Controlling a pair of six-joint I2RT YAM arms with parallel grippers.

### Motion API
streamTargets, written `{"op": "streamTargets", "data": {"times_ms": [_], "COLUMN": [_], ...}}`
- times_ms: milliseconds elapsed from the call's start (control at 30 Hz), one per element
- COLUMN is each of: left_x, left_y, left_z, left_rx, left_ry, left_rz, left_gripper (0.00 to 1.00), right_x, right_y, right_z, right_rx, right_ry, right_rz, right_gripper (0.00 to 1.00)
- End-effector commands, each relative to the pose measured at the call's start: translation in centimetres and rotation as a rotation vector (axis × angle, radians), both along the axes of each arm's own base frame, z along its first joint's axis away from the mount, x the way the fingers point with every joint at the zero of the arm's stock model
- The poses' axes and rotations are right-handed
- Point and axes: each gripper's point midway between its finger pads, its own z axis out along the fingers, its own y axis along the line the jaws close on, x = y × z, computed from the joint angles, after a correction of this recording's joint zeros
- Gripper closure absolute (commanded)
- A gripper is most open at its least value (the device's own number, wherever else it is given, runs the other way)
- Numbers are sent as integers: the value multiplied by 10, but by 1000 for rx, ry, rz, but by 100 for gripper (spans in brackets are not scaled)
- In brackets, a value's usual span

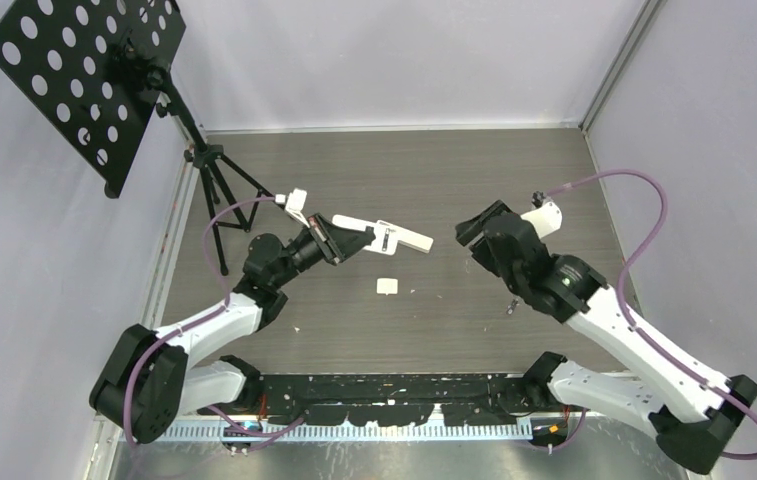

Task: Load the batteries into the remote control
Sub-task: Adjust the battery in the remote control, then pick up the battery from the center of the board.

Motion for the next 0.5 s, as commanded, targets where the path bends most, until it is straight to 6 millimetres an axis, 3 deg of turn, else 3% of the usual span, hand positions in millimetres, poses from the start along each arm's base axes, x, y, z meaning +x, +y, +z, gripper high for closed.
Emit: {"op": "streamTargets", "data": {"times_ms": [0, 100, 200, 467], "left_x": [-20, -24, -27, -25], "left_y": [-6, -6, -6, -8], "left_z": [1, 0, 1, -2], "left_rx": [104, 104, 101, 106], "left_ry": [-161, -170, -168, -156], "left_rz": [-110, -127, -139, -139], "left_gripper": [100, 100, 100, 100], "right_x": [-2, 5, -2, -41], "right_y": [-69, -86, -108, -140], "right_z": [-72, -111, -141, -192], "right_rx": [-276, -259, -264, -282], "right_ry": [285, 417, 511, 673], "right_rz": [-167, -193, -256, -380], "right_gripper": [31, 31, 31, 37]}}
